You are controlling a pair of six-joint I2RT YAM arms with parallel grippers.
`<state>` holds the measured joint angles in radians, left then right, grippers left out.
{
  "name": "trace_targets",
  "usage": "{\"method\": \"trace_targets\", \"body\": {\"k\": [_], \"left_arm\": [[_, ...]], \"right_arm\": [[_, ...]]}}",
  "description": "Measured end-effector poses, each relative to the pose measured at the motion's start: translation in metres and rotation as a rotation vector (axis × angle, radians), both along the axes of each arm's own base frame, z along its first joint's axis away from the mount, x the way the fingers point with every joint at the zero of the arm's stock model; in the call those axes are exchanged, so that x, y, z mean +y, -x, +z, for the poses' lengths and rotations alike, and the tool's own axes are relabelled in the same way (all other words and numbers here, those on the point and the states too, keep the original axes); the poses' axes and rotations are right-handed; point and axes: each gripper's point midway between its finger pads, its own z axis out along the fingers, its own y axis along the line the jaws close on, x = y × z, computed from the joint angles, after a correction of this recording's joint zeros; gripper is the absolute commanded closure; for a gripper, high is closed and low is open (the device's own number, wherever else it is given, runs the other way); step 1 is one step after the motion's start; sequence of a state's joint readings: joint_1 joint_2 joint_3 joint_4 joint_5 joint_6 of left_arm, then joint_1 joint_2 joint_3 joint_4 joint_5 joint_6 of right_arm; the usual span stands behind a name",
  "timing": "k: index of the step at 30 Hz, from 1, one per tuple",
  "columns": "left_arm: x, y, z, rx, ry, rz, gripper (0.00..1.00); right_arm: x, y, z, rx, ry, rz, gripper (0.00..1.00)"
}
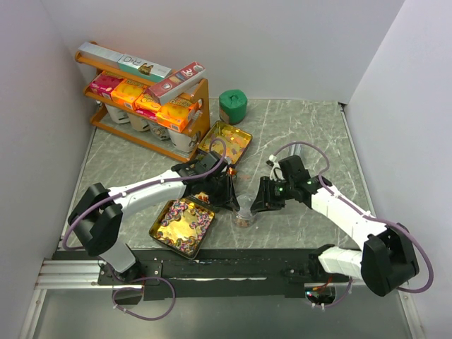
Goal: Pack the candies
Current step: Close the bottle lid on the packing bottle.
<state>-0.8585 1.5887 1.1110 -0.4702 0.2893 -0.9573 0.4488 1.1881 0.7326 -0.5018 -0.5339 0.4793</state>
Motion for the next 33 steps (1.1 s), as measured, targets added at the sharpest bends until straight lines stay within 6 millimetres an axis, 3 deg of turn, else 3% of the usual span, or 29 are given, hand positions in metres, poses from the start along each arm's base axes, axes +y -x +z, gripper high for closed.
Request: {"method": "trace_targets", "body": {"k": [12, 33], "left_arm": [[-0.001, -0.001, 0.002, -0.018, 0.004, -0.017, 0.64], [-0.001, -0.002, 0.003, -0.033, 0.002, -0.031, 0.69]], "right_arm": [[-0.005, 0.005, 0.014, -0.033, -0.018, -0.02, 0.7], [-0.002, 0.006, 0.014, 0.058, -0.033, -0.019, 0.62]]}}
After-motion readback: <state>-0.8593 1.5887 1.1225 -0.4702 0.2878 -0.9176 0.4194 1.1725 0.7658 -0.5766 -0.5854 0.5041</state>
